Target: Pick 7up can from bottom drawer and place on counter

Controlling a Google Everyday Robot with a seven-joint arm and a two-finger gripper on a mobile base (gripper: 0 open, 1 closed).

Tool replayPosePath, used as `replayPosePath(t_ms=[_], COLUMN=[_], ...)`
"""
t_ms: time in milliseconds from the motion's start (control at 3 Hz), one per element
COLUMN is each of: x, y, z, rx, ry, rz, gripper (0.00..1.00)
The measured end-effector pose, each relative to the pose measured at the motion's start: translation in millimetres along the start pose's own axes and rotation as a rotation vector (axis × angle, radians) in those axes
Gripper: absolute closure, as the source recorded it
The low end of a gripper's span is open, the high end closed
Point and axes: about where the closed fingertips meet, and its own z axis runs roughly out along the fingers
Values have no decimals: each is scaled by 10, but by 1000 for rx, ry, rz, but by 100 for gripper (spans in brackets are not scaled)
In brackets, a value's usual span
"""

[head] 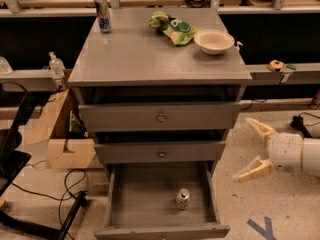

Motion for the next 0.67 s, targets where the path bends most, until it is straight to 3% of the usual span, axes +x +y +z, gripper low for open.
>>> replayPosePath(t_ms=[333,667], x=[670,823], y=[-37,43], z=[118,251], rx=[16,6], ry=[-179,-191], rz=[-77,-68], gripper=[0,0])
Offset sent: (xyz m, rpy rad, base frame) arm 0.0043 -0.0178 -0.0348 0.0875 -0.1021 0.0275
